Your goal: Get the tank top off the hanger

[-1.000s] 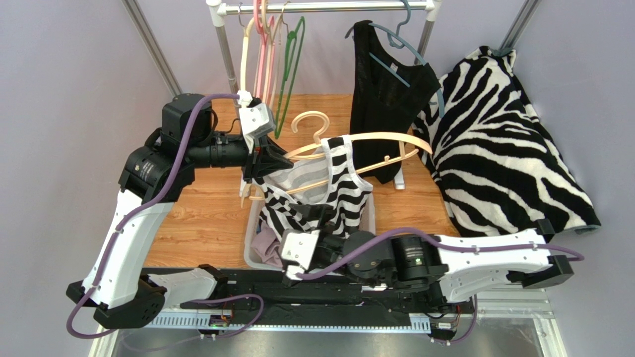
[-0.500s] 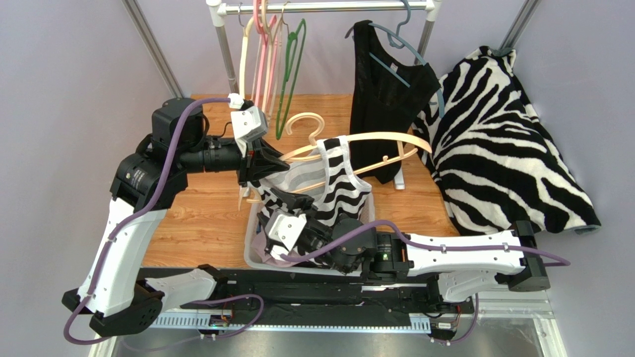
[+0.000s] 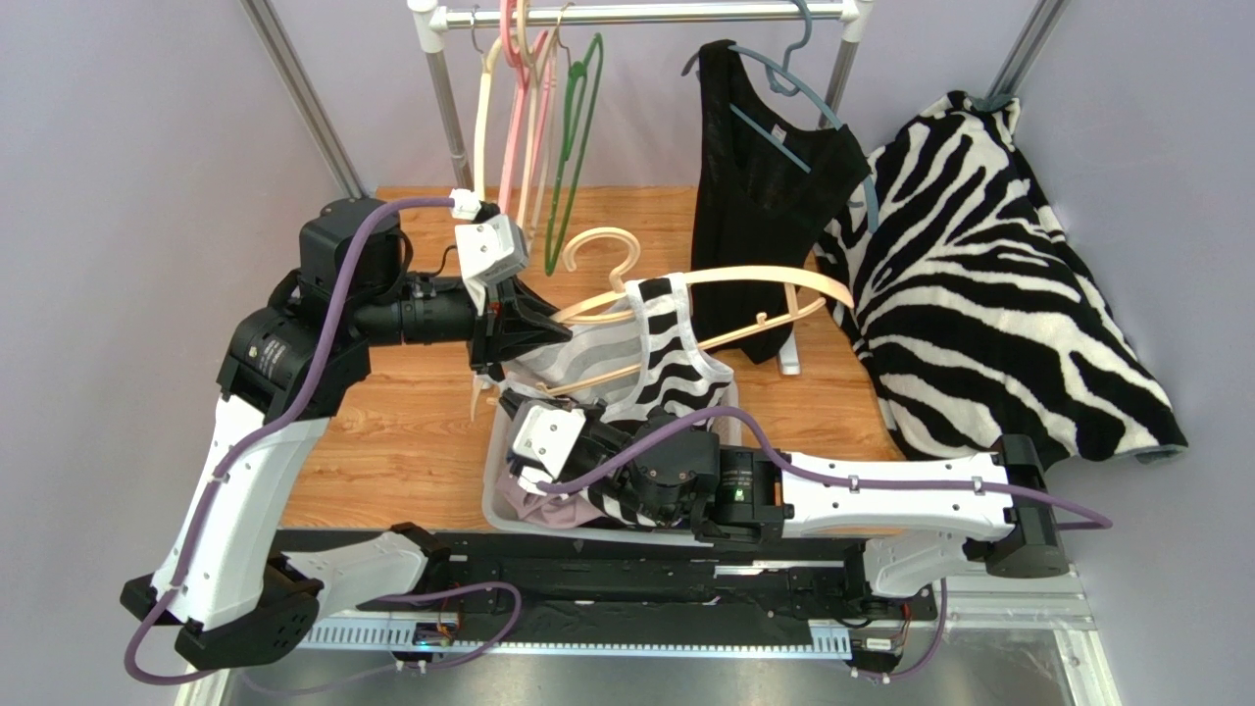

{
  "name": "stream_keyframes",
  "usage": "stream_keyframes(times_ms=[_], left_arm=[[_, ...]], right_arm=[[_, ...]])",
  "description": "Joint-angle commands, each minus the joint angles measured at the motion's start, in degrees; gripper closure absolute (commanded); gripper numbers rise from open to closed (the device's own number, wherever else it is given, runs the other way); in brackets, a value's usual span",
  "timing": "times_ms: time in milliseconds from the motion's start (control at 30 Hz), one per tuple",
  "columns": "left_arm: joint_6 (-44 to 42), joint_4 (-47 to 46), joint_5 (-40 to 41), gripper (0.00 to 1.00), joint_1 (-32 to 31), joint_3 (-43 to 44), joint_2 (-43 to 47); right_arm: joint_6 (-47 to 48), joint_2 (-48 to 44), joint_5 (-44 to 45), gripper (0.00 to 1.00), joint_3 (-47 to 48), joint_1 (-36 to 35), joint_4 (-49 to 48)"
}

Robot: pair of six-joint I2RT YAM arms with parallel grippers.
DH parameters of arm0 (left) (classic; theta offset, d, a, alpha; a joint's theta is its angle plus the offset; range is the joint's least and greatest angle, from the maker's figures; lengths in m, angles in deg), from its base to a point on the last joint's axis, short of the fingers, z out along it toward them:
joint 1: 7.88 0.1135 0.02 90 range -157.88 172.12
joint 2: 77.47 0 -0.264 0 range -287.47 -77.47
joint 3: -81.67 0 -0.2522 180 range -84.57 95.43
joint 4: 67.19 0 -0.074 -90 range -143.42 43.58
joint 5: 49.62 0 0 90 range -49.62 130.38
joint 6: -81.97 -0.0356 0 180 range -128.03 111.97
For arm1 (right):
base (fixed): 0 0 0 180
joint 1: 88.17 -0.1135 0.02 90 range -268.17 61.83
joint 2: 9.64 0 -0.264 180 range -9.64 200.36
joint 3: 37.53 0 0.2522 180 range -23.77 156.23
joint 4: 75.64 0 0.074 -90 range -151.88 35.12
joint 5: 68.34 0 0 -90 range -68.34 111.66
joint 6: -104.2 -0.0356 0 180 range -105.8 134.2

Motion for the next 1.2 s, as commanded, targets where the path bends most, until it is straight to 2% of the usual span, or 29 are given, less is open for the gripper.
stream_keyframes(times_ms=[0, 100, 233, 267, 300, 400, 567, 667, 867, 967, 1067, 1167], left_arm=[[1.7, -3.2, -1.7, 0.97, 0.4, -0.5, 1.7], [1.8, -3.3, -2.1, 0.97, 0.4, -0.5, 1.7], [1.8, -3.3, -2.2, 0.97, 0.4, -0.2, 2.0], [1.9, -3.3, -2.2, 0.97, 0.4, -0.3, 2.1], [1.9, -3.3, -2.3, 0.97, 0.4, -0.3, 2.1], [1.9, -3.3, -2.4, 0.97, 0.4, -0.3, 2.0], [1.9, -3.4, -2.4, 0.97, 0.4, 0.2, 1.8], [1.9, -3.3, -2.3, 0.97, 0.5, 0.0, 2.0], [1.9, -3.3, -2.3, 0.97, 0.6, -0.4, 2.3], [2.0, -3.3, -2.5, 0.97, 0.7, -0.3, 2.2], [2.0, -3.3, -2.6, 0.97, 0.8, -0.2, 2.2], [2.1, -3.3, -3.0, 0.97, 0.8, -0.2, 2.2]], right_arm=[[-2.1, 1.1, -1.7, 0.96, 4.1, 0.1, -3.9], [-2.5, 2.0, -2.4, 1.0, 5.4, 0.1, -3.2], [-2.4, 2.2, -1.9, 0.98, 5.3, 0.1, -2.9], [-2.4, 2.0, -1.4, 0.94, 4.9, 0.1, -2.9], [-2.4, 1.8, -1.1, 0.75, 4.8, 0.1, -2.9], [-2.2, 1.2, 0.2, 0.52, 3.6, 0.1, -3.4], [-0.8, 0.7, 2.7, 0.49, 0.9, 0.0, -5.4], [0.1, 0.5, 4.2, 0.53, -0.1, -0.3, -6.5], [3.3, -0.3, 6.6, 0.78, -2.3, -1.6, -8.9], [4.0, -0.5, 7.3, 0.81, -2.7, -1.8, -9.7], [4.5, -0.4, 8.4, 0.94, -3.2, -1.9, -10.2], [3.6, -0.7, 7.7, 1.0, -3.6, -1.9, -10.4]])
